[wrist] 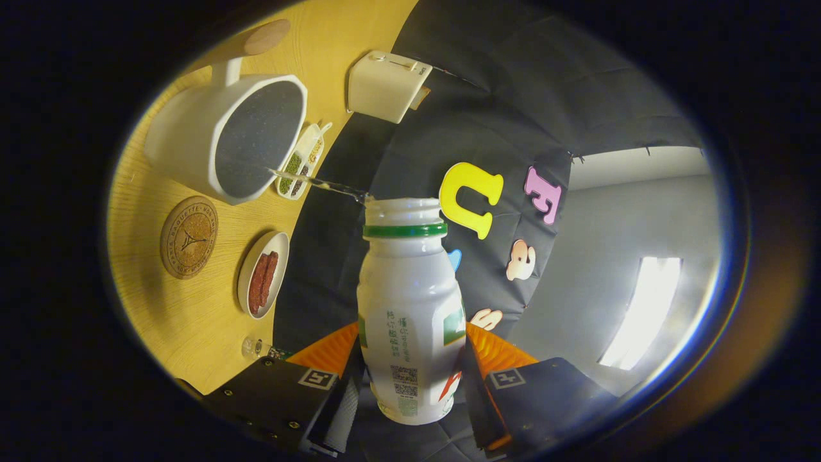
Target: Take the bottle from table, then pour the juice into the cup, finally place the bottle on the coaster
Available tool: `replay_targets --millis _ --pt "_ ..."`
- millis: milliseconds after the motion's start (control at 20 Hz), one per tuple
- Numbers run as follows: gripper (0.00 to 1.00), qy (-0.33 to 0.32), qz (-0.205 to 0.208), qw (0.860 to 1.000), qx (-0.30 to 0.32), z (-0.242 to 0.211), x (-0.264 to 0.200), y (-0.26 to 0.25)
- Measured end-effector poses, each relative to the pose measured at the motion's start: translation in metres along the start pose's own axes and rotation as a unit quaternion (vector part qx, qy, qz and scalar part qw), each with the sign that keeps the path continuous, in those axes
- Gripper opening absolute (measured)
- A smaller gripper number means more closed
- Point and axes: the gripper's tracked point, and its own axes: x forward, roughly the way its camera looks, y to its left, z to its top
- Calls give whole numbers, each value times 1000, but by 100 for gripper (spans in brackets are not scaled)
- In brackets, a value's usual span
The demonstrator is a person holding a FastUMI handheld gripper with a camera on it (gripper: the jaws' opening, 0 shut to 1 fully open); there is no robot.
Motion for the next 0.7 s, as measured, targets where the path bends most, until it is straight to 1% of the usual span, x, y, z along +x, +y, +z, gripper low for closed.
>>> replay_targets --millis 700 --pt "71 -37 -11 997 -63 21 2 -3"
